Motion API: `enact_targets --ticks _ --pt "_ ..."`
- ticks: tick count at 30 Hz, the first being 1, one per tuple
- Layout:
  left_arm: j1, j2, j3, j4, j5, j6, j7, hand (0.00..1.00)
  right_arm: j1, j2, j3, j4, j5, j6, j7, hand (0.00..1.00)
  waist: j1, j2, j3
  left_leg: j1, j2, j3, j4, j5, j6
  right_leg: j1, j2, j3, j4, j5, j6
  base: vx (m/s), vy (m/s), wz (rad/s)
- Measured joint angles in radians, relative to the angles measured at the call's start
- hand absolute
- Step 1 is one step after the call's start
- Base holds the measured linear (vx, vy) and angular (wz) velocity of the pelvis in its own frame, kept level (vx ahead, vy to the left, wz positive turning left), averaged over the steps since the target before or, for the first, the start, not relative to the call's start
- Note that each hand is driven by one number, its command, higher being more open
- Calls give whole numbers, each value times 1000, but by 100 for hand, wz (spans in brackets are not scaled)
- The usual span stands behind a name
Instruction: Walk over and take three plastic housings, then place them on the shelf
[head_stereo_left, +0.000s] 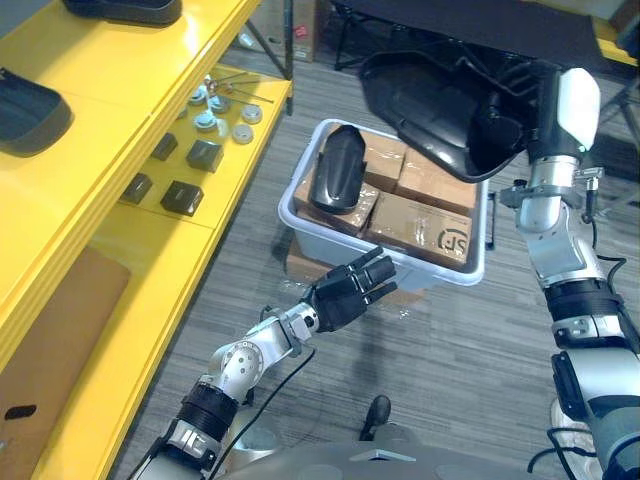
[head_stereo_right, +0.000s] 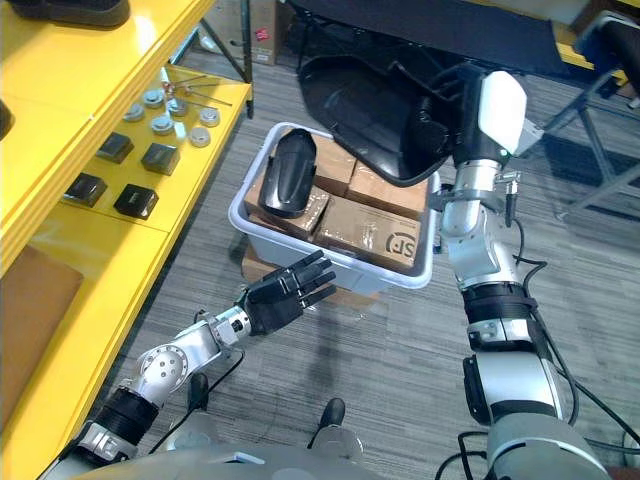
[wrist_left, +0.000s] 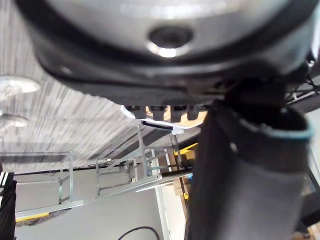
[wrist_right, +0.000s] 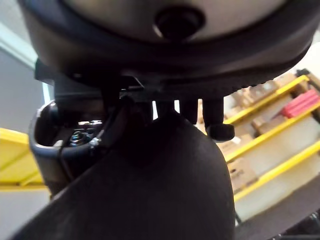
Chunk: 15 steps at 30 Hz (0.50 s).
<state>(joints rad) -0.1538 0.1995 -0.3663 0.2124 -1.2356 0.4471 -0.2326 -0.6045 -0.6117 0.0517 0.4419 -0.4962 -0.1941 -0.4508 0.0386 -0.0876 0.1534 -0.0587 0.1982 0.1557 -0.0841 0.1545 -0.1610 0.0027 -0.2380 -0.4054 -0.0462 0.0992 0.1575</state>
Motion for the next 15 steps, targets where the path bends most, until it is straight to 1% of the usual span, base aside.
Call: enact_targets --ticks 1,2,3,5,6,8,10,11,12,15 --pt "-2 -3 1 9 -48 -3 3 100 20 3 7 -12 -24 -16 0 0 -3 5 -12 3 2 2 0 -8 -1 1 2 2 -2 4 0 -107 -1 -9" --pt "-3 -4 1 20 -102 -9 3 100 40 18 12 -20 -54 -35 0 0 -4 2 -30 6 2 4 -1 -10 -2 2 3 6 -10 11 -2 -79 4 -13" --pt "-3 -4 2 23 -119 -12 3 100 45 30 18 -20 -60 -44 0 0 -5 2 -38 9 2 6 -1 -11 -3 2 3 8 -12 14 -2 -84 4 -14" --pt "-17 -6 -1 34 -210 -19 4 100 55 63 45 -20 -88 -75 1 0 -13 0 -55 15 1 8 -1 -15 -6 11 3 11 -26 21 -3 -62 -1 -7" --pt "-23 -9 -3 37 -226 -22 4 100 61 69 50 -24 -88 -82 1 0 -13 -1 -58 16 1 8 -1 -16 -6 13 4 11 -31 25 -3 -54 -4 2" --pt "-52 -29 -9 57 -288 -47 15 100 80 83 64 -28 -108 -118 1 0 -12 -2 -60 16 0 3 -1 -15 -6 15 4 9 -31 28 -3 -40 -3 3" --pt "-54 -38 -9 57 -320 -68 27 100 81 94 83 -28 -130 -133 1 0 -12 -2 -62 16 0 2 -1 -14 -6 15 4 9 -31 29 -3 0 0 0" --pt "-54 -44 -9 58 -352 -86 37 100 86 108 91 -28 -143 -152 1 0 -13 -4 -64 16 0 1 0 -9 -1 15 4 8 -31 29 -3 0 0 0" --pt "-54 -45 -10 58 -375 -93 45 100 89 110 94 -28 -155 -157 1 0 -13 -5 -64 15 -1 1 0 -8 -3 16 4 7 -31 32 -2 0 0 0" --pt "-56 -47 -5 59 -422 -116 63 100 120 117 111 -29 -167 -202 1 0 -10 -7 -66 15 -3 -2 0 -7 -3 18 4 7 -31 33 -1 22 -4 2"
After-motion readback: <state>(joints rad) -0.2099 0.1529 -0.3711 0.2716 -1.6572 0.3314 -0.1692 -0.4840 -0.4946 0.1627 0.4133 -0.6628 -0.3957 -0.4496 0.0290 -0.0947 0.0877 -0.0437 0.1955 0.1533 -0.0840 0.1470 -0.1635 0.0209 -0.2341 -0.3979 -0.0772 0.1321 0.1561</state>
